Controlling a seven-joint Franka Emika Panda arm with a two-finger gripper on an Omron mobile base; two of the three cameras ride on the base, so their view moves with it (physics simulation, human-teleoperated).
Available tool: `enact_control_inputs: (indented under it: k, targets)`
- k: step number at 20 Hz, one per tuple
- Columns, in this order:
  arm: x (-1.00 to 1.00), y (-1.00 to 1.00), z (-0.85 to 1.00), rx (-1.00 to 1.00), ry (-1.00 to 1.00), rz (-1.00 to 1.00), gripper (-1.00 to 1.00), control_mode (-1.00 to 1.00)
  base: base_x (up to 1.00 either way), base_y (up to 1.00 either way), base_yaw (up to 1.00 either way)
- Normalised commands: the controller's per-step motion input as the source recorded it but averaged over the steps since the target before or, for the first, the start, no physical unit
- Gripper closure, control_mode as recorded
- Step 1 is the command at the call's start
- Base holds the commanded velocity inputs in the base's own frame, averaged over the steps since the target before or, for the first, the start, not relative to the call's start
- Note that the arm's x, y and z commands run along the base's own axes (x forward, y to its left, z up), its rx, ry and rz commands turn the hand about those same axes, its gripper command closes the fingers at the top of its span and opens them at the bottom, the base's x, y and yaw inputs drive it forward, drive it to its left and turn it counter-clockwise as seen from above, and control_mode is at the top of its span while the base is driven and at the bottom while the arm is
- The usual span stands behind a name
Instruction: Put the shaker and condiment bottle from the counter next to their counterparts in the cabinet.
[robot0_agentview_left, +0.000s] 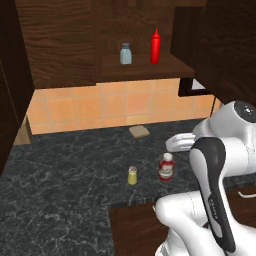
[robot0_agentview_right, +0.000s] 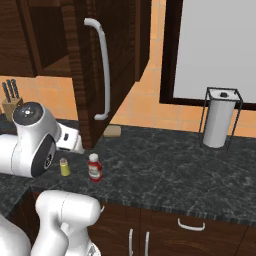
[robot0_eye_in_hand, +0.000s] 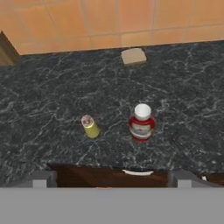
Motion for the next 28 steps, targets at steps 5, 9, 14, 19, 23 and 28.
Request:
enact_control_inputs:
  k: [5, 9, 14, 19, 23, 28]
  targets:
    - [-0.40, 0.01, -0.62, 0.00, -0.16, 0.01, -1.00, -1.00, 0.00, 0.00, 0.00]
    - [-0.16, 0.00, -0.58, 0.00, -0.08, 0.00, -1.00, -1.00, 0.00, 0.00, 0.00]
    - [0.04, 0.05, -0.53, -0.02, 0.00, -0.06, -1.00, -1.00, 0.00, 0.00, 0.00]
    - [0.13, 0.10, -0.44, -0.03, 0.00, -0.14, -1.00, -1.00, 0.00, 0.00, 0.00]
    - [0.17, 0.01, -0.32, 0.00, 0.00, -0.20, -1.00, -1.00, 0.00, 0.00, 0.00]
    - [0.35, 0.00, -0.27, 0.00, 0.00, -0.29, -1.00, -1.00, 0.00, 0.00, 0.00]
